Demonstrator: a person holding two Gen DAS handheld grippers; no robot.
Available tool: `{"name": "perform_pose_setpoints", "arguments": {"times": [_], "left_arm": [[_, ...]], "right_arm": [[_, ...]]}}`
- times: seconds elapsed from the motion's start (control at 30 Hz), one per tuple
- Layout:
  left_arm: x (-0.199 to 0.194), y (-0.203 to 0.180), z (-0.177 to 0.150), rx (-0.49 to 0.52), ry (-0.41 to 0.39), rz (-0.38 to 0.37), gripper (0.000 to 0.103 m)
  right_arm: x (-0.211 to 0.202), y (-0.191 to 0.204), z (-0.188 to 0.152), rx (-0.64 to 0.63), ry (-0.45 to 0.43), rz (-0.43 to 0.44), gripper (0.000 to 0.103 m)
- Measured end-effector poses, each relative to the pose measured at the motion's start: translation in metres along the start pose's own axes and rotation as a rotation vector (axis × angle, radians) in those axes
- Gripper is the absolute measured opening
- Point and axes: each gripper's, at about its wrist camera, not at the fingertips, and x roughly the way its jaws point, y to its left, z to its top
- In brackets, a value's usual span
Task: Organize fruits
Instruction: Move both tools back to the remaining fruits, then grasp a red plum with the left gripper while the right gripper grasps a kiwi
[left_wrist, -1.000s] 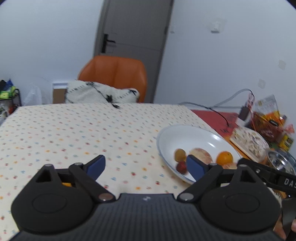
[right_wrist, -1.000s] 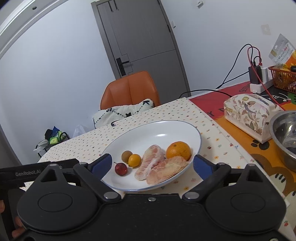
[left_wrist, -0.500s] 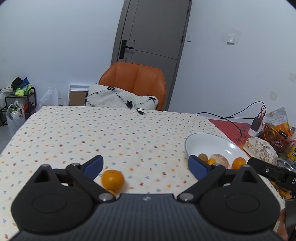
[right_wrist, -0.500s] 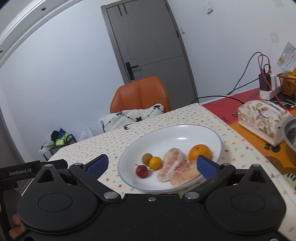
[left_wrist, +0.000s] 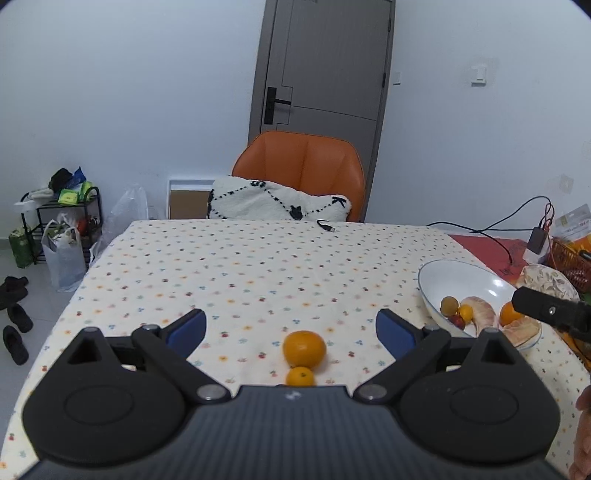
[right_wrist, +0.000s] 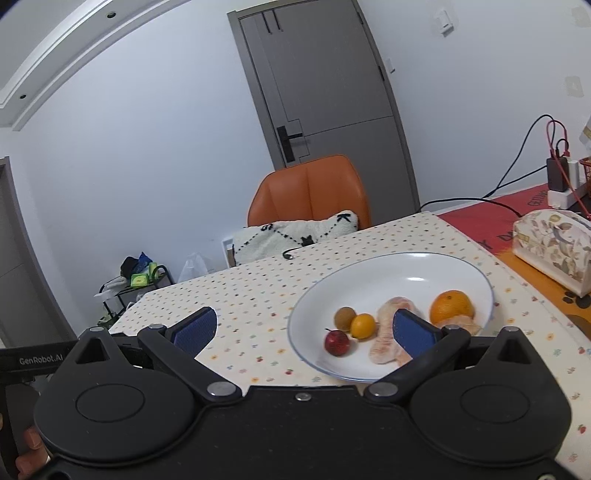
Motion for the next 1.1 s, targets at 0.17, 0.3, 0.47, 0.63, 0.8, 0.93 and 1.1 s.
{"name": "perform_pose_setpoints", "arguments": {"times": [0.17, 0.3, 0.47, 0.63, 0.8, 0.93, 1.1], "left_arm": [[-0.006, 0.010, 0.000, -0.005, 0.000, -0.005, 0.098], [-0.012, 0.016, -0.003, -0.010, -0.015, -0.017, 0.097], [-0.017, 0.020, -0.008, -0.005, -0.014, -0.033, 0.097], [-0.015, 0.025, -0.014, -0.011, -0.003, -0.039, 0.095], [-0.010, 0.032, -0.021, -0.032, 0.024, -0.060, 0.087], [-0.002, 0.037, -0.025, -0.046, 0.054, -0.070, 0.073], [0.005, 0.044, -0.031, -0.066, 0.083, -0.080, 0.058]], "right_arm": [[0.001, 0.014, -0.001, -0.020, 0.009, 0.033, 0.103], [0.000, 0.025, -0.002, -0.038, 0.014, 0.057, 0.103], [0.002, 0.033, -0.005, -0.045, 0.017, 0.080, 0.103], [0.003, 0.041, -0.009, -0.040, 0.029, 0.093, 0.103], [0.008, 0.051, -0.014, -0.063, 0.053, 0.129, 0.103], [0.013, 0.059, -0.017, -0.076, 0.075, 0.150, 0.103], [0.020, 0.068, -0.022, -0.093, 0.127, 0.200, 0.103]]}}
